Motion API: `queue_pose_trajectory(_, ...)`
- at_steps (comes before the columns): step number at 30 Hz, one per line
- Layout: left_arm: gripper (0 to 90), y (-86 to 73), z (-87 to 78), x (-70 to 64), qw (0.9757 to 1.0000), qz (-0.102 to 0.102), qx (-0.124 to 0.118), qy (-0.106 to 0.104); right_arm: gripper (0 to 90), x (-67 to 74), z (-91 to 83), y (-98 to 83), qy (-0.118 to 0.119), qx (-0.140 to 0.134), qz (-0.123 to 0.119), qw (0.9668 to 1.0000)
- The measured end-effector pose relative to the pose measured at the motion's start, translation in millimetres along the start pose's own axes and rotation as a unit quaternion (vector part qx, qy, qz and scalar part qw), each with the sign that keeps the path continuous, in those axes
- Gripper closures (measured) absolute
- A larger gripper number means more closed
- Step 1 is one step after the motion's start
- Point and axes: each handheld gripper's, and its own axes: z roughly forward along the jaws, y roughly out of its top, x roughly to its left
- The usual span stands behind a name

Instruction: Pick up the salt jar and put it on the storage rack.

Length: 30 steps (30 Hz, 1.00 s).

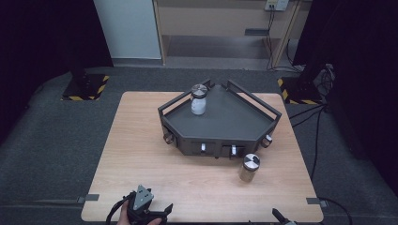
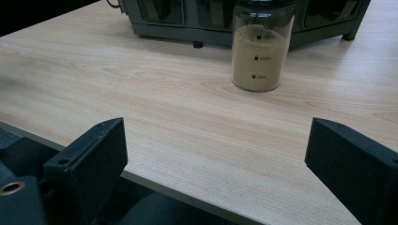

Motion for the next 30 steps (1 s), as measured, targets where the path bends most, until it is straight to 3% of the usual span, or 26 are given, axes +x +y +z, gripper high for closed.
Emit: queue_pose_trajectory(30,2.9,0.1,1.5,-2.4,1.0000,0.001,-0.001,-0.005,6.0,0.0,-2.5,-0.4,0.001,-0.002,-0.001,1.0000)
